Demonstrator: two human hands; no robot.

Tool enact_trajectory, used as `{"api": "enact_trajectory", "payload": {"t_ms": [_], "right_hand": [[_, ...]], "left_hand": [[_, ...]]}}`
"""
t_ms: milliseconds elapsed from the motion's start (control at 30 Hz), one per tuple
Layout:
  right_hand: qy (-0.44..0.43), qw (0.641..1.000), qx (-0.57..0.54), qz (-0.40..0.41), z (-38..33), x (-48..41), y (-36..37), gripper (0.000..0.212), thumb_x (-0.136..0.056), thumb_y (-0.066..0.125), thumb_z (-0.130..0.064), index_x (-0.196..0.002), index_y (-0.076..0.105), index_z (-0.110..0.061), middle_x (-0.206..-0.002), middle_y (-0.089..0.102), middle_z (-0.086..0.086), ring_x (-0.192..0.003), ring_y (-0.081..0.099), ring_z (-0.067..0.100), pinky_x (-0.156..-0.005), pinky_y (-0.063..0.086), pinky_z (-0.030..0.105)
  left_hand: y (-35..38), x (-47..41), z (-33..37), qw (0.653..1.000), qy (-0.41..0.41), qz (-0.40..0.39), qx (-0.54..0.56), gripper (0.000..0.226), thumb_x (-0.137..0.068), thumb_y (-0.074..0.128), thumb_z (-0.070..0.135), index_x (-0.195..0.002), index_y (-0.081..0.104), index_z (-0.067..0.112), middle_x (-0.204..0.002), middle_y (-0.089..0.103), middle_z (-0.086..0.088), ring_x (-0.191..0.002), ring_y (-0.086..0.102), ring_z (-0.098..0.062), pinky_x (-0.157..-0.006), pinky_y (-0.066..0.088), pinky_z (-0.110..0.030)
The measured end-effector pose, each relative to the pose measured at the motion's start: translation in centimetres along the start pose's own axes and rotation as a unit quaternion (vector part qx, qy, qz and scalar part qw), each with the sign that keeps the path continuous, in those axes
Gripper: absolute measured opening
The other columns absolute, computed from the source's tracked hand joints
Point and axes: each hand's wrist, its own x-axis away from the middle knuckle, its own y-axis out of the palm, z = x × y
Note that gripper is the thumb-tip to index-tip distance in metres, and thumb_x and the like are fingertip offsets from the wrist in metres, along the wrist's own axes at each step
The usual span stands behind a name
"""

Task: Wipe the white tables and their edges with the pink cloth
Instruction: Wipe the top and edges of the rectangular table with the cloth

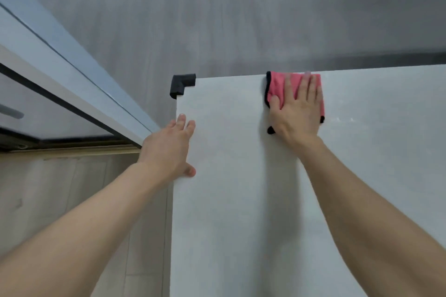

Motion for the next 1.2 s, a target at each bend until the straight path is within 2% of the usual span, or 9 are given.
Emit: {"api": "enact_trajectory", "payload": {"t_ms": [167, 267, 367, 467, 600, 667, 900, 1067, 1200], "right_hand": [[-0.221, 0.974, -0.019, -0.042, -13.5, 0.4, 2.7, 0.065, -0.112, 0.020, -0.057, -0.173, 0.013, -0.033, -0.181, 0.002, 0.010, -0.168, -0.005, 0.025, -0.134, -0.009, 0.045], [-0.184, 0.983, -0.021, -0.011, -7.3, -0.5, 2.0, 0.067, -0.109, 0.022, -0.059, -0.172, 0.020, -0.036, -0.181, 0.007, 0.006, -0.168, -0.001, 0.022, -0.135, -0.004, 0.043], [-0.007, 1.000, -0.015, 0.005, 2.1, 0.0, 0.2, 0.074, -0.103, 0.015, -0.062, -0.172, 0.017, -0.036, -0.182, 0.002, 0.006, -0.168, -0.004, 0.022, -0.135, -0.003, 0.044], [0.113, 0.993, -0.010, 0.034, -0.7, 0.4, 0.3, 0.075, -0.104, 0.016, -0.055, -0.174, 0.014, -0.027, -0.181, 0.000, 0.013, -0.168, -0.006, 0.028, -0.135, -0.004, 0.049], [-0.122, 0.992, -0.012, 0.014, -14.7, 0.1, 3.4, 0.067, -0.109, 0.028, -0.047, -0.172, 0.024, -0.022, -0.180, 0.016, 0.009, -0.168, 0.005, 0.024, -0.135, -0.003, 0.047], [-0.175, 0.985, -0.001, 0.010, -16.3, -0.1, 3.6, 0.068, -0.109, 0.027, -0.046, -0.171, 0.026, -0.018, -0.179, 0.021, 0.007, -0.167, 0.010, 0.022, -0.135, 0.000, 0.046], [-0.233, 0.972, 0.017, 0.036, -9.8, 8.0, 3.8, 0.064, -0.112, 0.023, -0.046, -0.173, 0.021, -0.023, -0.181, 0.013, 0.000, -0.168, 0.003, 0.017, -0.136, 0.006, 0.045], [-0.167, 0.986, -0.009, -0.002, -14.6, 0.4, 3.3, 0.071, -0.106, 0.015, -0.049, -0.172, 0.022, -0.024, -0.181, 0.014, 0.001, -0.168, 0.004, 0.018, -0.136, -0.001, 0.045], [-0.163, 0.986, -0.008, 0.024, -12.6, 7.1, 4.6, 0.065, -0.111, 0.020, -0.048, -0.173, 0.019, -0.026, -0.181, 0.009, 0.001, -0.168, 0.001, 0.018, -0.136, 0.004, 0.047]], "left_hand": [[0.1, 0.0, -0.7, 1.000, 0.017, 0.016, 0.005, 0.131, -0.078, 0.090, 0.061, -0.173, 0.004, 0.033, -0.181, -0.004, 0.009, -0.167, 0.010, -0.012, -0.126, 0.037, -0.045], [0.0, 0.0, -0.9, 0.999, 0.026, 0.022, -0.003, 0.132, -0.076, 0.089, 0.064, -0.173, 0.006, 0.033, -0.182, -0.002, 0.008, -0.166, 0.012, -0.012, -0.125, 0.039, -0.047], [0.0, 0.0, -1.1, 0.999, 0.037, 0.026, 0.001, 0.133, -0.075, 0.089, 0.066, -0.173, 0.006, 0.032, -0.182, 0.000, 0.008, -0.166, 0.016, -0.014, -0.124, 0.040, -0.048], [0.0, -0.1, -1.6, 0.998, 0.052, 0.033, -0.002, 0.133, -0.075, 0.087, 0.069, -0.173, 0.005, 0.033, -0.182, 0.000, 0.007, -0.166, 0.017, -0.014, -0.124, 0.040, -0.045], [0.2, -0.1, -2.2, 0.996, 0.073, 0.054, -0.003, 0.126, -0.075, 0.084, 0.074, -0.172, 0.014, 0.034, -0.182, 0.002, 0.008, -0.163, 0.025, -0.013, -0.117, 0.047, -0.043], [0.3, -0.1, -2.4, 0.994, 0.082, 0.068, -0.007, 0.125, -0.075, 0.082, 0.077, -0.172, 0.015, 0.034, -0.182, 0.003, 0.008, -0.163, 0.025, -0.013, -0.117, 0.047, -0.042], [0.6, 0.0, -2.7, 0.993, 0.102, 0.062, -0.015, 0.125, -0.081, 0.076, 0.077, -0.173, 0.007, 0.029, -0.182, -0.003, 0.002, -0.166, 0.016, -0.017, -0.123, 0.039, -0.043], [1.2, -0.5, -3.1, 0.991, 0.114, 0.072, -0.006, 0.126, -0.081, 0.075, 0.079, -0.173, 0.006, 0.028, -0.182, -0.003, 0.001, -0.167, 0.013, -0.017, -0.125, 0.035, -0.042], [1.6, -0.7, -3.4, 0.988, 0.126, 0.088, 0.002, 0.125, -0.078, 0.077, 0.080, -0.172, 0.015, 0.027, -0.182, 0.004, -0.001, -0.166, 0.019, -0.019, -0.125, 0.036, -0.043]]}}
